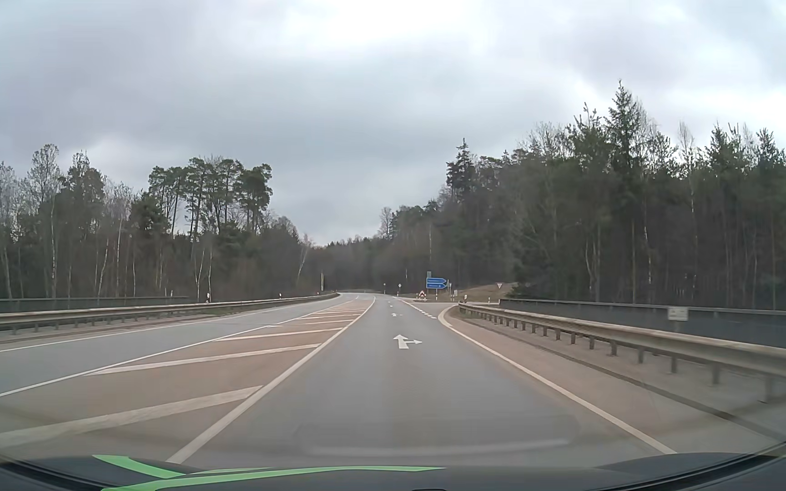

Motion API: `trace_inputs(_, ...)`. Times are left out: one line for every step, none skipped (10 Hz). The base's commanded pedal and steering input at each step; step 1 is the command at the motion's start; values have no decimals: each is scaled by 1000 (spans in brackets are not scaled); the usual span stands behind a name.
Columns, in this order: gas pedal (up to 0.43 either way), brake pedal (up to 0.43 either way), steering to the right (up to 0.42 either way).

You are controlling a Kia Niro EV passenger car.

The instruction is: Follow the waypoints while adhering to traffic rules and regulations

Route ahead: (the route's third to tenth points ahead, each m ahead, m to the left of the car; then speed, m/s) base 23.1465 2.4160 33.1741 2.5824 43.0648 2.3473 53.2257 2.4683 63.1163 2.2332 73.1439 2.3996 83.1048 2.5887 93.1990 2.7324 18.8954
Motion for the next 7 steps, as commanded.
trace_inputs(209,0,0)
trace_inputs(209,0,0)
trace_inputs(209,0,0)
trace_inputs(209,0,0)
trace_inputs(209,0,1)
trace_inputs(209,0,1)
trace_inputs(209,0,1)
